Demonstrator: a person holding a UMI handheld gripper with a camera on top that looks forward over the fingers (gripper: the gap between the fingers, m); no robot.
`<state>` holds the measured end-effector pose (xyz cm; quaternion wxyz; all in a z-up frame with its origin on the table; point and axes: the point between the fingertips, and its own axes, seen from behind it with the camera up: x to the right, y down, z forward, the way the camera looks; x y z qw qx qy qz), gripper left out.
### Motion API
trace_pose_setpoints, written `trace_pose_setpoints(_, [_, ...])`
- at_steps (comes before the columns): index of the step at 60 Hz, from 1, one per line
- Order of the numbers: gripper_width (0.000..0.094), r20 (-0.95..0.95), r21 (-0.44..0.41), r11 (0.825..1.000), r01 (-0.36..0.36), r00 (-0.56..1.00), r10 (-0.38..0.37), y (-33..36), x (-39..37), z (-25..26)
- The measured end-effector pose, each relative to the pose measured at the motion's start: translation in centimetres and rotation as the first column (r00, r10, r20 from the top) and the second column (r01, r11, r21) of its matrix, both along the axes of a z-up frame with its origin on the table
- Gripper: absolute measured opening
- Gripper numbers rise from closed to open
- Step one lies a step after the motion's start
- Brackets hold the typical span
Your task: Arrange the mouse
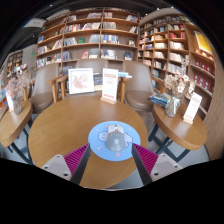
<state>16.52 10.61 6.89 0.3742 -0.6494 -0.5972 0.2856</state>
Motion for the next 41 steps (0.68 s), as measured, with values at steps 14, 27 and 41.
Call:
trace_pose_setpoints(14, [0.0848,-0.053,-0.036,0.999,-0.019,0.998,0.017,-3.0,9.3,4.8])
trace_pose_setpoints(27, [0.0848,-0.082,-0.015,0.999,-0.051,0.995,0.049,-4.0,13.1,6.6])
trace_pose_setpoints(41, [0.0851,-0.109,-0.005,0.998,-0.064,0.992,0.063,-4.5,13.7,7.4])
